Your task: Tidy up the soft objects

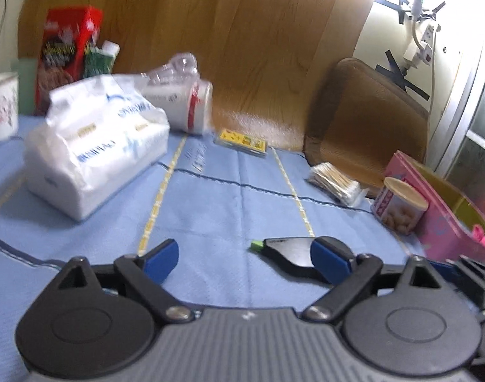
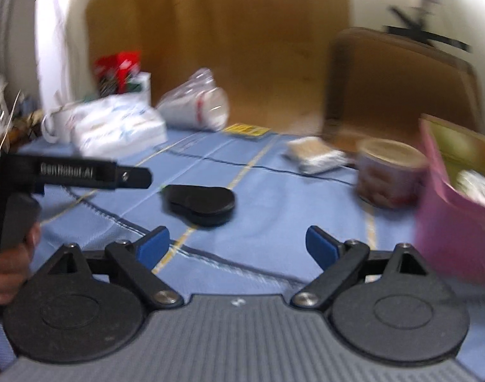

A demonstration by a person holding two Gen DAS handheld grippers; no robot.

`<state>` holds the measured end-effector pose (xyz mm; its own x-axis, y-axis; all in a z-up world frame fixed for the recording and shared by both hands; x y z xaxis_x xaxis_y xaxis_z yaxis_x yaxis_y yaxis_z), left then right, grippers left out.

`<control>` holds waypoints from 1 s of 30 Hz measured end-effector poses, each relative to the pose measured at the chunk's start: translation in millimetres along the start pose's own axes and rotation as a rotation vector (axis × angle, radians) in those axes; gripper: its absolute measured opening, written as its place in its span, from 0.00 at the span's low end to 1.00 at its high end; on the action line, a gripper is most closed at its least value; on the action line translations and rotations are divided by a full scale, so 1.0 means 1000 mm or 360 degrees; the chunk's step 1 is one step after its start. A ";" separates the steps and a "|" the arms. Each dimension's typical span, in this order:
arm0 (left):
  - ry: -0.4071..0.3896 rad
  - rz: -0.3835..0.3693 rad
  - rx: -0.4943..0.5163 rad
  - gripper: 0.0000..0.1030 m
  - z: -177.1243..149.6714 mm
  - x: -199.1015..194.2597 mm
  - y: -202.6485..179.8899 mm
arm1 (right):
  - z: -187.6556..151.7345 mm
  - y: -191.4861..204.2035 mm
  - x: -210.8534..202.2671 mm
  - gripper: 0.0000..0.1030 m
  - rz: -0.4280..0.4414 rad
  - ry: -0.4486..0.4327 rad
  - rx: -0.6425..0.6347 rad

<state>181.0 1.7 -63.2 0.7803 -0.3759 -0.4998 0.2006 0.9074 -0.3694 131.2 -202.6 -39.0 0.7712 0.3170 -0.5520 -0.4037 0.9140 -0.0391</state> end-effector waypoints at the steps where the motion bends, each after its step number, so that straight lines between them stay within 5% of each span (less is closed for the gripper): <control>1: 0.0024 -0.0023 -0.0009 0.90 0.002 0.004 -0.001 | 0.004 0.004 0.007 0.92 0.0022 0.0009 -0.0045; 6: 0.0197 -0.0191 -0.0114 0.74 0.003 0.029 -0.013 | 0.019 0.010 0.042 0.92 0.0126 0.0102 -0.0149; 10: 0.0218 -0.0230 -0.0129 0.67 -0.001 0.036 -0.022 | 0.015 0.014 0.057 0.87 0.0253 0.0193 -0.0140; 12: 0.0237 -0.0278 -0.0146 0.63 -0.003 0.038 -0.028 | 0.014 0.015 0.053 0.63 0.0293 0.0180 -0.0125; 15: 0.0223 -0.0243 -0.0124 0.58 -0.005 0.038 -0.035 | 0.011 0.014 0.044 0.52 0.0269 0.0158 -0.0113; 21: 0.0228 -0.0381 -0.0092 0.57 0.000 0.033 -0.073 | 0.004 -0.007 0.012 0.50 0.0128 0.0014 0.0030; 30: 0.0194 -0.0627 0.0317 0.58 0.029 0.054 -0.223 | 0.018 -0.096 -0.061 0.50 -0.0370 -0.0355 0.0078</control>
<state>195.5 -216.0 14.9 0.5488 -0.7080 -0.4446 0.5873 0.7050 -0.3977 131.9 -305.1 13.1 0.9309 0.1412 -0.3369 -0.1843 0.9778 -0.0994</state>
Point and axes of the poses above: each gripper's, at about its wrist camera, not at the fingertips, and x roughly the way its jaws point, y to its left, z to its top, the point moved 8 cm from there along x, roughly the way its jaws point, and after that the axes turned 5 degrees about -z, right-handed, at the moved point
